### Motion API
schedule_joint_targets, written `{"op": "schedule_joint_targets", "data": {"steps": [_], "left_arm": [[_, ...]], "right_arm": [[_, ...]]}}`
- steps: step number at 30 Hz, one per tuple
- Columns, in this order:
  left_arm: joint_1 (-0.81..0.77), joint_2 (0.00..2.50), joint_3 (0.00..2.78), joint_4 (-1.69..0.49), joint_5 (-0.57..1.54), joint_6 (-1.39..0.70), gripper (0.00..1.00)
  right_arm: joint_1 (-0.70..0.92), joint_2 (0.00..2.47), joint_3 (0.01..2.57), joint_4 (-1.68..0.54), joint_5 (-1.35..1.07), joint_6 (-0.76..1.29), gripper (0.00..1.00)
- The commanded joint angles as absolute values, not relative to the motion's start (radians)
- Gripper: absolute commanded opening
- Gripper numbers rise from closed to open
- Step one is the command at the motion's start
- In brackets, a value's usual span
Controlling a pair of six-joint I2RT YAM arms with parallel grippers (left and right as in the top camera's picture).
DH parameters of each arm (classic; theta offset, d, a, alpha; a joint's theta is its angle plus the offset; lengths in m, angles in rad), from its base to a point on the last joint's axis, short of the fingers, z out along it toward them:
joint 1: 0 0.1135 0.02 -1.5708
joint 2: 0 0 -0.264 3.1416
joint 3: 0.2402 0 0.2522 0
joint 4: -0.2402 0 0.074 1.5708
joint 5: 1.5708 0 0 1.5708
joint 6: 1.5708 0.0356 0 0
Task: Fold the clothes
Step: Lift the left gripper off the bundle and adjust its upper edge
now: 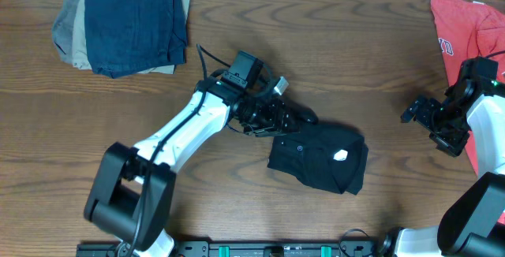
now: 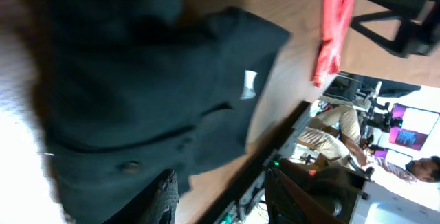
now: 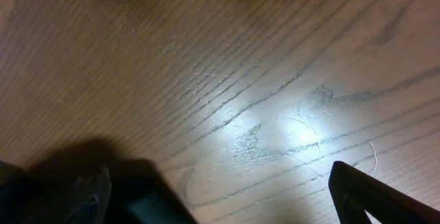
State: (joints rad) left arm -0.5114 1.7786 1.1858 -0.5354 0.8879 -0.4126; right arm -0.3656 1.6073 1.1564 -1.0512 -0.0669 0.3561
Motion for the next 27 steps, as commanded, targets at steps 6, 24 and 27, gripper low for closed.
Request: {"op": "schedule_joint_targets", "data": {"steps": [6, 24, 27], "left_arm": [[-0.585, 1.919, 1.167, -0.489, 0.935, -0.360, 0.43], [-0.705, 2.178, 1.168, -0.234, 0.976, -0.361, 0.42], [-0.691, 2.157, 1.169, -0.256, 0.975, -0.371, 0.37]], "right_arm": [[-0.370, 1.601, 1.163, -1.050, -0.063, 0.366, 0.99], [-0.370, 1.601, 1.163, -1.050, -0.063, 0.366, 0.99], [-0.370, 1.601, 1.163, -1.051, -0.063, 0.366, 0.99]]}}
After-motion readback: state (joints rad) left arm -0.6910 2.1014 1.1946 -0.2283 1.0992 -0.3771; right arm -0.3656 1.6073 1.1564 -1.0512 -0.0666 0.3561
